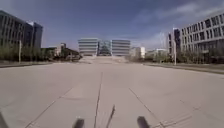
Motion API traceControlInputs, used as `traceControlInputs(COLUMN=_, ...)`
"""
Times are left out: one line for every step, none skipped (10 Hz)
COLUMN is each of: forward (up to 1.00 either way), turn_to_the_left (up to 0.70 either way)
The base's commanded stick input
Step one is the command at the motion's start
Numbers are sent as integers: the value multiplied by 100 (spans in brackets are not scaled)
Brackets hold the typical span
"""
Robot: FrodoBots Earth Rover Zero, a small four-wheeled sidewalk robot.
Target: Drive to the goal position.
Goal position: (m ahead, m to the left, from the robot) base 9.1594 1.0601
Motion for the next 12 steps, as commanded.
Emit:
traceControlInputs(forward=70, turn_to_the_left=0)
traceControlInputs(forward=70, turn_to_the_left=0)
traceControlInputs(forward=70, turn_to_the_left=0)
traceControlInputs(forward=70, turn_to_the_left=0)
traceControlInputs(forward=70, turn_to_the_left=0)
traceControlInputs(forward=70, turn_to_the_left=0)
traceControlInputs(forward=70, turn_to_the_left=0)
traceControlInputs(forward=70, turn_to_the_left=0)
traceControlInputs(forward=70, turn_to_the_left=0)
traceControlInputs(forward=70, turn_to_the_left=0)
traceControlInputs(forward=70, turn_to_the_left=0)
traceControlInputs(forward=70, turn_to_the_left=0)
